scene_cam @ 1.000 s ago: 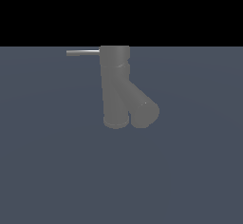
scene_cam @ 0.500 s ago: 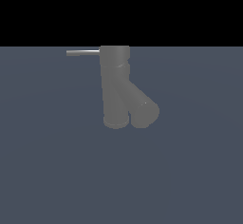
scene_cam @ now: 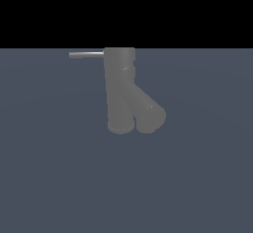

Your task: Turn on the faucet by rotating a designated handle.

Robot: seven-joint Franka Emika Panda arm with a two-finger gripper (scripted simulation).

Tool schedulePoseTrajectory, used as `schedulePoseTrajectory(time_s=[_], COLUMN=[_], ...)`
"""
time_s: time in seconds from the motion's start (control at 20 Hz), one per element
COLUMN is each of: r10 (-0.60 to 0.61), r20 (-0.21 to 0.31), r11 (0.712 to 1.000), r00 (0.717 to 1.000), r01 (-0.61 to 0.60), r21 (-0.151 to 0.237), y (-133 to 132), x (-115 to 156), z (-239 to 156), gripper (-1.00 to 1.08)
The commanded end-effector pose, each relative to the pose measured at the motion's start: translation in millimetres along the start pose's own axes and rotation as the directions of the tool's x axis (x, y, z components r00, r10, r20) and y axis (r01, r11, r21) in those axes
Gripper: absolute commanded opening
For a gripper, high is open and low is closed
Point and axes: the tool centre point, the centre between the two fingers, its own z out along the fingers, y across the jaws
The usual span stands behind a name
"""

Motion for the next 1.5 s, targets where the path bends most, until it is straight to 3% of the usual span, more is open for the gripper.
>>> schedulePoseTrajectory(time_s=[0.0, 0.55, 1.45], r10=[0.054, 0.286, 0.577], r20=[0.001, 0.005, 0.001], r11=[0.999, 0.958, 0.817], r00=[0.999, 0.958, 0.817], r01=[-0.054, -0.286, -0.577], r21=[0.003, 0.008, 0.010], y=[-13, -71, -145], x=[5, 24, 34], z=[9, 56, 136], gripper=[-1.00, -1.00, -1.00])
